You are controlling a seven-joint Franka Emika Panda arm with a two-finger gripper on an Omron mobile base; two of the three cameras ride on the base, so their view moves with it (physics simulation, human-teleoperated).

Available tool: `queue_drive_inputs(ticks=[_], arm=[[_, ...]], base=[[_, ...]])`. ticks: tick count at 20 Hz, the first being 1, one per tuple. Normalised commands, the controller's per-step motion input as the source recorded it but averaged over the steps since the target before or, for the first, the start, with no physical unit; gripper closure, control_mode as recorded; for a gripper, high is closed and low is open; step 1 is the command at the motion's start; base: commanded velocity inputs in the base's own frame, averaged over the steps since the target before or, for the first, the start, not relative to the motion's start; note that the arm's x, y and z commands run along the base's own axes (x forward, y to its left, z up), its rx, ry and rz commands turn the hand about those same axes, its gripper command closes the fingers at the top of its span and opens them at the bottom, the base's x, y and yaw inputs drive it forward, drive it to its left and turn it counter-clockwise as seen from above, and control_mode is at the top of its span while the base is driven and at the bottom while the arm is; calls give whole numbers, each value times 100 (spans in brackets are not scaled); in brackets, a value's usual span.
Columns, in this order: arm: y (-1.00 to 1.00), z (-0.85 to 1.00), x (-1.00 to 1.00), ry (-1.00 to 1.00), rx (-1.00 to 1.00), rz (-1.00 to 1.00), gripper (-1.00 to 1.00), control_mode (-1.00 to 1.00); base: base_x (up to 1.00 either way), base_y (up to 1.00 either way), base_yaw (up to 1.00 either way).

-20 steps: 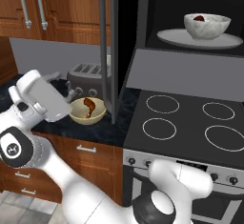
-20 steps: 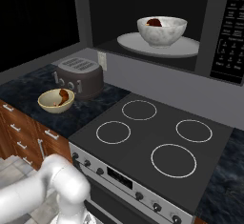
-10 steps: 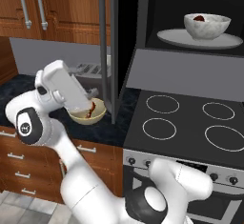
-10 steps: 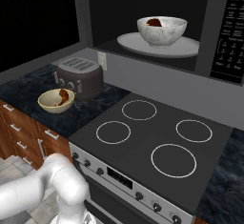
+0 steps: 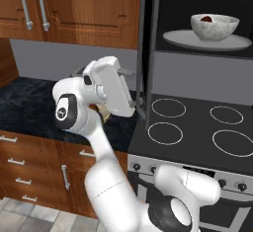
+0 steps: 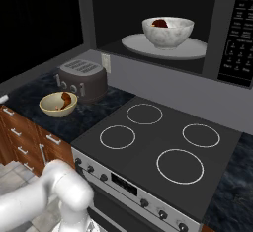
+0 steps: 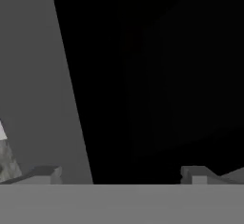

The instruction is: Place the bowl containing the broccoli and steak in the microwave. Close the microwave door and press the start button to microwave the meal.

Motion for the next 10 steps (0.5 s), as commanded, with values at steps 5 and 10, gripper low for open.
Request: queue_drive_inputs(ticks=[5,10], arm=[[-100,12,-72,0,10,-20,-100,-100],[-97,28,-36,0,13,-4,-100,-100]], base=[[0,0,0],[0,0,0]])
